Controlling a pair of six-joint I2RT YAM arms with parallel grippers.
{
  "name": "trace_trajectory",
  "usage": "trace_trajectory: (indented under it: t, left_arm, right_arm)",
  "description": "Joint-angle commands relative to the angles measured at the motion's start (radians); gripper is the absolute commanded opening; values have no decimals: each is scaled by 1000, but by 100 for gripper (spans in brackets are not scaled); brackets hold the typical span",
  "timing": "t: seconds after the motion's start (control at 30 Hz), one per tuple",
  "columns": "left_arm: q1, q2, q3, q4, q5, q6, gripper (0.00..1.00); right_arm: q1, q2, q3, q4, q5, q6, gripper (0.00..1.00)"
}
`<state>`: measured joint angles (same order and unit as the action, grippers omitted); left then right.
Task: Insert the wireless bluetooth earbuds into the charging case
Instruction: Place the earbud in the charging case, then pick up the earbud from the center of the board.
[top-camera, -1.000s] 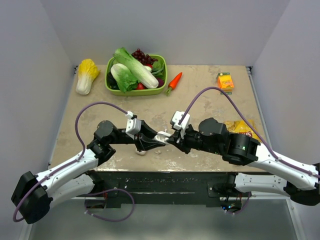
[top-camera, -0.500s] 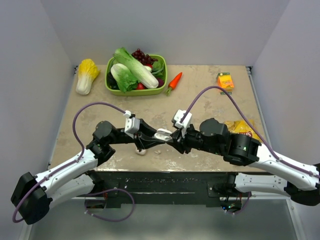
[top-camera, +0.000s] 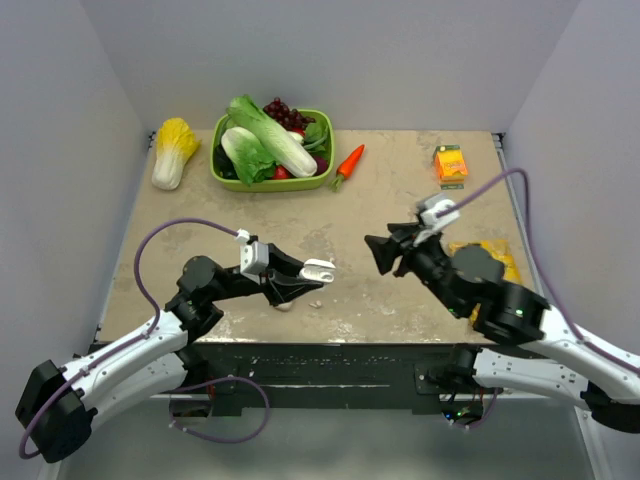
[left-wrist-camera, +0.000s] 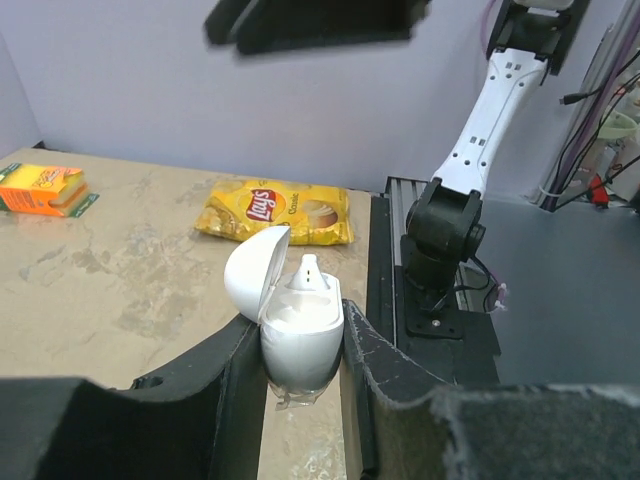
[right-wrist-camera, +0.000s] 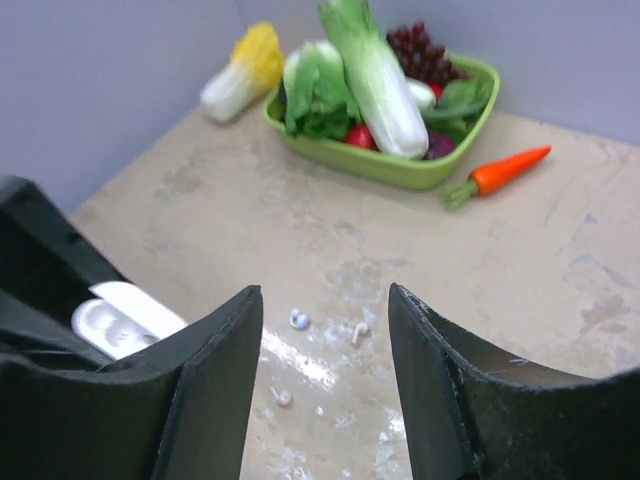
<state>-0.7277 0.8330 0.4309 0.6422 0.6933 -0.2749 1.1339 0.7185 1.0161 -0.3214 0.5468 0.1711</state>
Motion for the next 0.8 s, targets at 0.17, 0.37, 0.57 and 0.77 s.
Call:
trace_trajectory:
  t: [0.17,0.37,0.57,0.77]
  left_arm:
    - [-4,-201,-95,25,-106,-76,0]
    - [-4,-296,-170,37,-205,-127,0]
    - [-4,-322,-205,70,-230,-147,0]
    - [-4,-322,-196,67,-232,-142,0]
  right_arm:
    - [-293,335,-195,272,-437,131,49]
    - [-293,667,-142,421,-605,130,37]
    - [-293,887,-50,465,-699,136,22]
    - [-293,1013,-21,452,-677,146,6]
